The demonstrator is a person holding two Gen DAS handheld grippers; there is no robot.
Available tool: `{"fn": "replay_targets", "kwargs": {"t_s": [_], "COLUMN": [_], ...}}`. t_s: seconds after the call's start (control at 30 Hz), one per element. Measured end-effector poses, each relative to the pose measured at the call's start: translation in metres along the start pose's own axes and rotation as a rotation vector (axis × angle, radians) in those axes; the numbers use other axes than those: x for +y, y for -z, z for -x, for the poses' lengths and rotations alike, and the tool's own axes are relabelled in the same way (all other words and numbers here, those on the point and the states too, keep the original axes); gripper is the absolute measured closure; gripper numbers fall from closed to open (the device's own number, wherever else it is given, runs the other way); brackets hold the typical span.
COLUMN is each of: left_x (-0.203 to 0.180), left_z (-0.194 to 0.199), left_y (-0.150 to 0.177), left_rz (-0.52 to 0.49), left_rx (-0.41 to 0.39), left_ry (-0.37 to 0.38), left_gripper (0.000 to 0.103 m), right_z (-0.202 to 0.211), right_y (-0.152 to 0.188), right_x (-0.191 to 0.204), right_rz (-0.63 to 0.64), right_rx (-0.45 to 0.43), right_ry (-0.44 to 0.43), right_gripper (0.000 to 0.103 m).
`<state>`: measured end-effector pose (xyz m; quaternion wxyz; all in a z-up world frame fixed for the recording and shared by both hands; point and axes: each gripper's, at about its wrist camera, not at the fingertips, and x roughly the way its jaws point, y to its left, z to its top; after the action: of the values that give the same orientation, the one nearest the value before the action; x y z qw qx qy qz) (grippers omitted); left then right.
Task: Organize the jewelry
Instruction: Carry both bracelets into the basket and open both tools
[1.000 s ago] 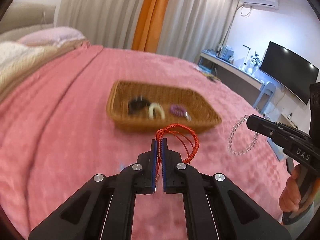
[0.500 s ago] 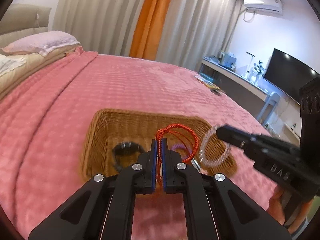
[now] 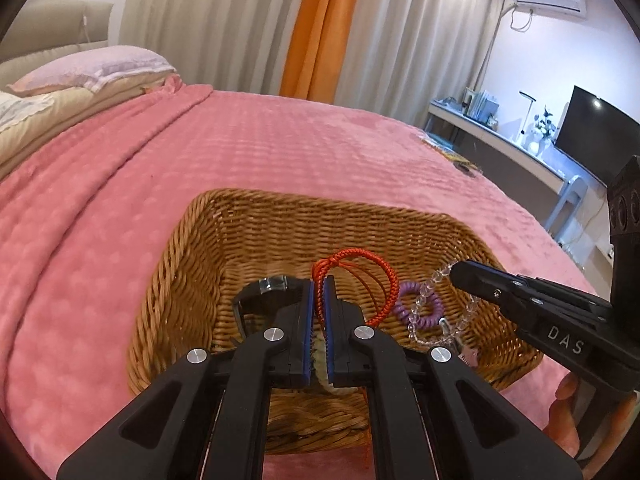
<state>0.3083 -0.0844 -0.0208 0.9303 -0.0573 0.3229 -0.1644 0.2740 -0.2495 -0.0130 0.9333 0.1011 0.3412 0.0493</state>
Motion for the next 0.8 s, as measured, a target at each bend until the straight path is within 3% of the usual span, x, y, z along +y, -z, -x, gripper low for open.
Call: {"fn": "replay_targets", "kwargs": {"t_s": [0.13,0.27,0.57,0.67,0.8], "left_x": [0.002,0.007,0.016,0.017,0.016], "left_z": [0.001,0.013,0.053,0.072,0.105], "left_y": [0.001,0.001,0.000,0.001,0.012], "left_rz": [0.005,0.035,0.097,0.111,0.117], "left_rx": [-0.003,-0.040,-0.143,-0.167,-0.190], "left_ry": [0.011,0.035,0.076,0.085,0.099], "left_gripper": [0.089,0.058,0.055,0.055,0.055], "right_z": [-0.002,0.009,0.038,0.057,0.085], "right_y": [0.004,0.006,0.010,0.015,0.030], "right_x": [-0.007,-0.016,-0.011,-0.001,0.017], "right_rz": [-0.020,-0.057,-0.040,-0.029,-0.008], "right_rx": [0.003,-0.042,-0.139,-0.165,-0.177], "right_ry": [0.022,0.015,0.049,0.045,-0.005], "right_gripper": [0.096,0.082,0.071,0.056,0.056]}}
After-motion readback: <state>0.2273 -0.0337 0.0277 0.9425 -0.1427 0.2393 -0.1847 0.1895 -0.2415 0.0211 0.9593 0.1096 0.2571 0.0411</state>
